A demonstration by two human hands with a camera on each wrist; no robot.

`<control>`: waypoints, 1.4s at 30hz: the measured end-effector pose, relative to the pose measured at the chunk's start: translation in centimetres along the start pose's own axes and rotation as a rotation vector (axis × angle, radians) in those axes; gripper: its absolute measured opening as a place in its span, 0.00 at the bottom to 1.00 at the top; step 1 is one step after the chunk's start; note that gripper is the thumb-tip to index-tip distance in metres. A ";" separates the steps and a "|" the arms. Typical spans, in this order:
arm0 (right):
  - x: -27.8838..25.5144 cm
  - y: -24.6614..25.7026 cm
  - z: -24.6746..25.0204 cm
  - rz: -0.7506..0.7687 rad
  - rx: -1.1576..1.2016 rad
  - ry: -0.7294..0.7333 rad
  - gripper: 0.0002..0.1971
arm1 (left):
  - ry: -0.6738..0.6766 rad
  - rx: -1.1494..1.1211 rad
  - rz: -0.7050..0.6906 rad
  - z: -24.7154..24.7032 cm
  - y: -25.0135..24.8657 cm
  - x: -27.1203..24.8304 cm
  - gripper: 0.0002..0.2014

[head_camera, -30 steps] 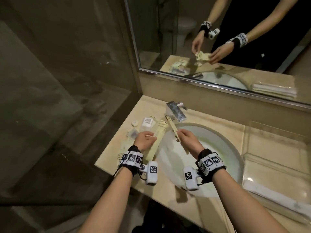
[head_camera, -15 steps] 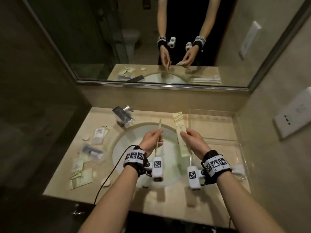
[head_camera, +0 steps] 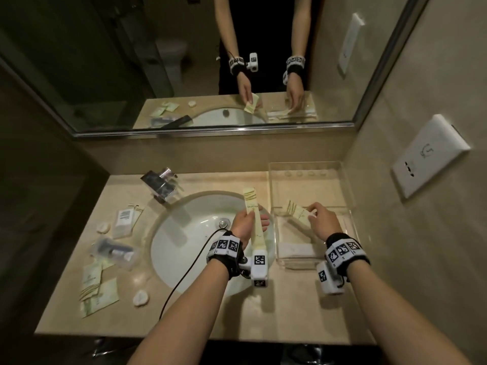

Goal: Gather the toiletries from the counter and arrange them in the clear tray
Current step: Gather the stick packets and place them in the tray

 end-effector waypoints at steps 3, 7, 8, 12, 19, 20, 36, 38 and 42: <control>1.3 -1.0 -1.2 0.008 -0.241 0.062 0.11 | -0.004 -0.011 0.026 -0.1 0.8 0.8 0.11; 2.4 -1.6 -2.5 0.059 -0.283 0.057 0.11 | -0.028 -0.027 0.061 0.1 1.7 1.7 0.14; 2.4 -1.7 -2.7 0.094 -0.267 0.016 0.11 | -0.032 -0.027 0.067 0.1 1.9 1.8 0.15; 1.3 -2.8 -3.6 0.180 -0.189 -0.063 0.14 | -0.043 -0.022 0.096 0.2 2.5 2.2 0.16; 1.1 -4.4 -4.4 0.133 -0.117 -0.050 0.16 | -0.035 -0.011 0.109 0.0 2.9 2.5 0.15; 1.2 -4.3 -4.5 0.142 -0.111 -0.064 0.16 | -0.039 -0.006 0.109 0.0 3.0 2.6 0.15; 2.5 -3.9 -5.1 0.137 0.028 -0.129 0.16 | -0.068 0.038 0.060 0.5 3.5 3.0 0.09; 2.2 -3.6 -4.9 0.143 0.083 -0.160 0.15 | -0.054 0.030 0.052 0.3 3.4 3.0 0.08; 0.5 -1.6 -4.1 0.080 0.465 -0.139 0.05 | -0.020 0.028 0.017 -0.6 2.8 3.0 0.10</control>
Point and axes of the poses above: each hand's wrist, its own x-axis towards the middle knuckle, its own z-axis out of the back of the hand, y = z × x, the point moved 2 cm from there along x, towards the middle knuckle, and after that the axes turned 2 degrees about x, right-handed, at the moved point
